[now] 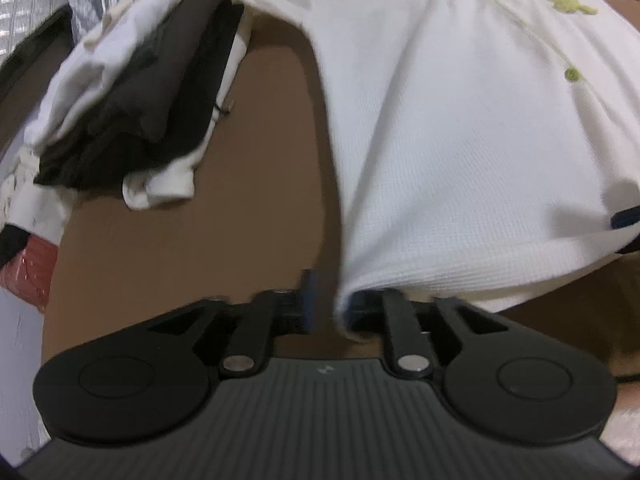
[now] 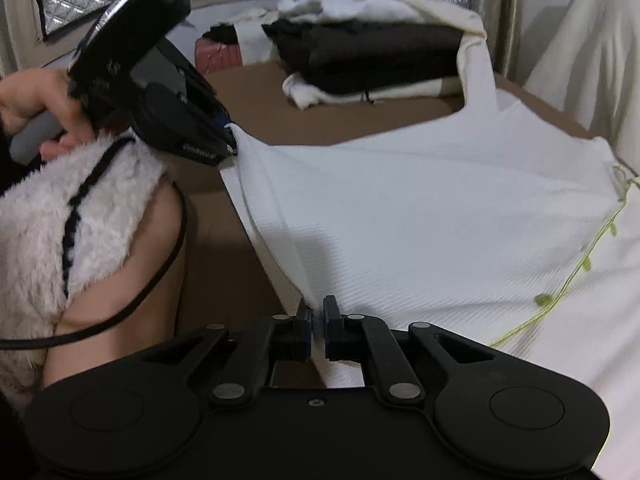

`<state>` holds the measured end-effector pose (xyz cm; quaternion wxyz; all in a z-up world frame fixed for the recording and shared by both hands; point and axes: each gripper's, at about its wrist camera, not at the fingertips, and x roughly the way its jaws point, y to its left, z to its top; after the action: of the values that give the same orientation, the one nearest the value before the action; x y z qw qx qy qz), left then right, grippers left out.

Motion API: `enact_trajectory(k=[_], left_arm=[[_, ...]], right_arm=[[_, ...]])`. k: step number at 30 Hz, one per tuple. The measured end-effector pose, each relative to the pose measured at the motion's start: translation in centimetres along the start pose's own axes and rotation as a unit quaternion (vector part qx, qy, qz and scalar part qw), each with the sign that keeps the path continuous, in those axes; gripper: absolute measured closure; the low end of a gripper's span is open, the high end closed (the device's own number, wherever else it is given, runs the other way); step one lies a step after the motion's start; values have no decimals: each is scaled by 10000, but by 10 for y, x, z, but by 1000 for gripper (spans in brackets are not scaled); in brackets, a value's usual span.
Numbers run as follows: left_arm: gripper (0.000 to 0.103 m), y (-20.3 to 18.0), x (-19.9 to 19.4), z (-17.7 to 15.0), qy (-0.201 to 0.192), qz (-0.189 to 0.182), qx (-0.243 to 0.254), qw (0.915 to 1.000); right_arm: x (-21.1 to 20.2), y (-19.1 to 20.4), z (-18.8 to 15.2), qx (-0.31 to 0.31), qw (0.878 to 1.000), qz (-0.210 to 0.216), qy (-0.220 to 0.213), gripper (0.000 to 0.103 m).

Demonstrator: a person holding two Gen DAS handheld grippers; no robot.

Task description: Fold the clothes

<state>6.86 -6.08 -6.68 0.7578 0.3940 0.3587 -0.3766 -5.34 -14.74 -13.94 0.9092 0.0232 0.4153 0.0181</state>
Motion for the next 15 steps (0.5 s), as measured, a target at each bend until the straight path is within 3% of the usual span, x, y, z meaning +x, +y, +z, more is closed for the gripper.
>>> enact_trajectory(k=[1,4,6,7,8,12,15], left_arm=[[51,0,-2,-2,22,77,17,10000],[43,3,-12,-9,-1,73,-137,9999],[31,10,-19,-11,15,67,-411,9991],[22,15,-22,-12,39,100,-566,9983],[16,20,-25,-12,46,145,-718,9973],[15,36,-38,-9,9,18,-1258,9921],[12,35,-52,-3,-121,187,-1208,9924]], right_arm=[[-1,-5,-3,153,9998,138,78,90],[-12,-23,-16,709,9956,606,116,83],[-28,-38,-23,1183,9859,1174,-163,63],[-37,-45,-27,1418,9783,1467,-367,49],[-45,-52,-31,1608,9724,1569,-630,44],[-64,-78,-45,2291,9548,1468,-1197,37],[-54,-69,-49,2073,9660,1221,-949,37]])
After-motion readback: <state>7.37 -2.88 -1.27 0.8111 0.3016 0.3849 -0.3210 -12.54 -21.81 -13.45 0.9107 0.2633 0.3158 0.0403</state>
